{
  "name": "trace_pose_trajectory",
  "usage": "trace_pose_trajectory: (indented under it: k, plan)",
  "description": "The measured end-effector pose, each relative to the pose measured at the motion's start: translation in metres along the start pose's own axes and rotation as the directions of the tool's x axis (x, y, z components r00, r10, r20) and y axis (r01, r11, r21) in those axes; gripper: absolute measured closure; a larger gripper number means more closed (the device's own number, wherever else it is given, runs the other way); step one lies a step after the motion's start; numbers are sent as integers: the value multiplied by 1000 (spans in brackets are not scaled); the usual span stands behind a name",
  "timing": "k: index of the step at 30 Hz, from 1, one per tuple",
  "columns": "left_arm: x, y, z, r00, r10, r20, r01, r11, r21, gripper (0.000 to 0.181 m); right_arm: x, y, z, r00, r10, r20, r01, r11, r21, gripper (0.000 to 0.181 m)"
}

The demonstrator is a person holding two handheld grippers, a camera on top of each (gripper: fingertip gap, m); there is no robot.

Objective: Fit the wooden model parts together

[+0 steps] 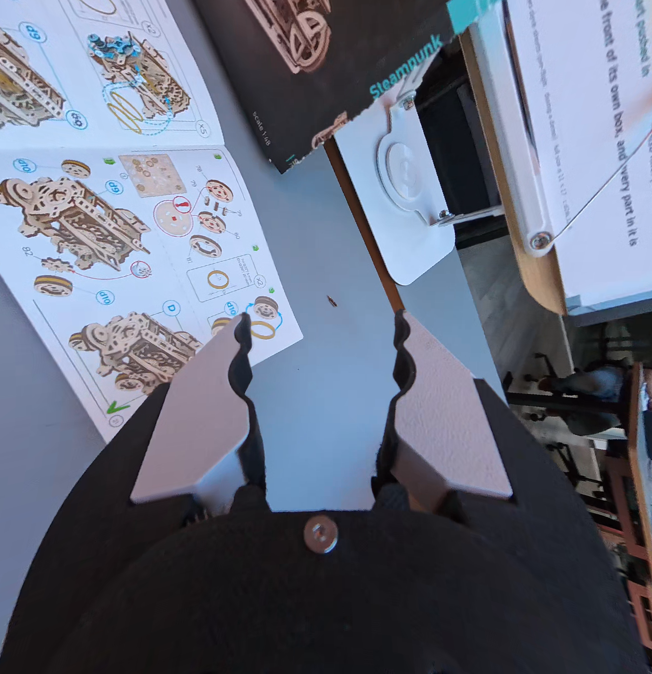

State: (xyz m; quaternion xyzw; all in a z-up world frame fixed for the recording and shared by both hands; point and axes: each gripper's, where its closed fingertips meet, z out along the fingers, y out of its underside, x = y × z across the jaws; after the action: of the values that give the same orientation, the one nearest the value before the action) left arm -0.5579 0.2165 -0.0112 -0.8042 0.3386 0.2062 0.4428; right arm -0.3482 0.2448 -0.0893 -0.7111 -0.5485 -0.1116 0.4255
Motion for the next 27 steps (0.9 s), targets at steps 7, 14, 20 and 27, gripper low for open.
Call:
trace_pose_trajectory:
  k: [7, 14, 20, 27]
  plan:
    - [-9, -4, -5, 998, -56, 20, 55, 998, 32, 127, -21, -22, -15, 997, -79, 10, 78, 997, 18, 100]
    - [-21, -37, -35, 964, -254, -78, 266, 930, 253, 135, 14, -12, -28, 995, 99, 7, -100, 994, 45, 100]
    - [-85, -67, -129, 788, -542, -293, 589, 523, 616, 146, 69, -24, -78, 947, 313, -68, -289, 927, 238, 108]
    - [-103, -60, -162, 759, -556, -340, 612, 430, 664, 150, 103, -16, -101, 838, 546, -5, -510, 785, 351, 108]
